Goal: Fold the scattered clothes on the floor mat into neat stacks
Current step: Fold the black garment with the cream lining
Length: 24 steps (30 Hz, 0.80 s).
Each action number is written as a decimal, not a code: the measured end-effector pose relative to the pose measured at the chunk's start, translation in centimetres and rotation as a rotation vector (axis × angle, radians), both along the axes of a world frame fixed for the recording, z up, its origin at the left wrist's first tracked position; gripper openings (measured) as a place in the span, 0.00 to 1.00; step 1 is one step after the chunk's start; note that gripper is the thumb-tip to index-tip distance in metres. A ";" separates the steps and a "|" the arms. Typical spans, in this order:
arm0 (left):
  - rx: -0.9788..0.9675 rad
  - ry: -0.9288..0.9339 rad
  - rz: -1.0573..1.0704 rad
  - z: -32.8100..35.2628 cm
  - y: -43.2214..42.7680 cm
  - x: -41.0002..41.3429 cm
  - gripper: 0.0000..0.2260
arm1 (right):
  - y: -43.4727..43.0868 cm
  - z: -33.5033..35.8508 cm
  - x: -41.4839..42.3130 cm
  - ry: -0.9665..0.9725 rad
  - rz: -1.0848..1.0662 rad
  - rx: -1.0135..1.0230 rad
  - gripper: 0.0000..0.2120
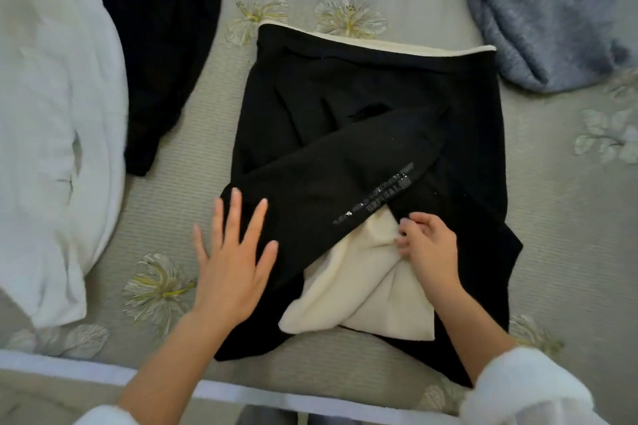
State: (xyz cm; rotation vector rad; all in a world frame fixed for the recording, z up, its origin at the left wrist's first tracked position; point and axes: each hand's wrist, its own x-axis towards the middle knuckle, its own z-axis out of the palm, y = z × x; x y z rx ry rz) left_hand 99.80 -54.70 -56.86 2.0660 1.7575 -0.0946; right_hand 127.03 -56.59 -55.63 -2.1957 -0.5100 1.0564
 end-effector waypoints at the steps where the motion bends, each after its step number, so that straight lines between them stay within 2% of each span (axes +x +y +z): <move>1: -0.028 0.002 0.074 -0.3 -0.5 -1.1 0.27 | 1.1 -0.3 0.1 0.040 -0.061 0.012 0.13; 4: -0.094 -0.012 0.131 -1.2 -1.1 -2.3 0.27 | 4.7 -1.0 -0.3 0.148 -0.182 -0.013 0.16; 6: -0.094 -0.050 0.088 -1.5 -1.2 -1.4 0.27 | 6.7 -0.7 -0.8 0.194 -0.205 -0.017 0.10; 7: -0.090 -0.073 0.070 -1.6 -1.1 -0.7 0.27 | 7.6 -0.3 -0.8 0.164 -0.194 0.036 0.07; 10: -0.050 -0.118 0.031 -2.0 -1.2 1.6 0.27 | 9.4 1.6 0.6 -0.116 -0.127 0.354 0.13; 11: -0.043 -0.114 0.012 -2.2 -1.4 2.2 0.27 | 9.6 2.1 1.5 -0.197 -0.124 0.404 0.12; 13: -0.058 -0.060 -0.033 -2.7 -2.1 3.1 0.27 | 9.5 1.6 3.5 -0.228 -0.106 0.313 0.06; 14: -0.080 -0.022 -0.046 -3.1 -2.5 3.3 0.27 | 9.2 0.9 4.4 -0.225 -0.067 0.154 0.12; 16: -0.119 0.025 -0.043 -3.8 -3.1 3.2 0.27 | 7.5 -0.5 5.4 -0.398 0.112 -0.144 0.31; 17: -0.123 0.034 -0.038 -4.0 -3.2 3.1 0.27 | 6.4 -0.8 5.3 -0.535 0.238 -0.140 0.35; 18: -0.120 0.037 -0.036 -4.2 -3.2 3.0 0.27 | 5.2 -1.1 4.8 -0.640 0.377 -0.045 0.36; 20: -0.114 0.034 -0.048 -4.3 -3.1 3.1 0.27 | 2.6 -2.1 3.9 -0.706 0.706 0.076 0.33; 22: -0.131 0.033 -0.063 -4.3 -2.9 3.1 0.27 | 0.2 -3.2 3.4 -0.677 1.019 -0.048 0.30; 24: -0.163 0.041 -0.057 -4.0 -2.6 3.4 0.27 | -0.8 -4.0 3.7 -0.636 1.132 -0.148 0.29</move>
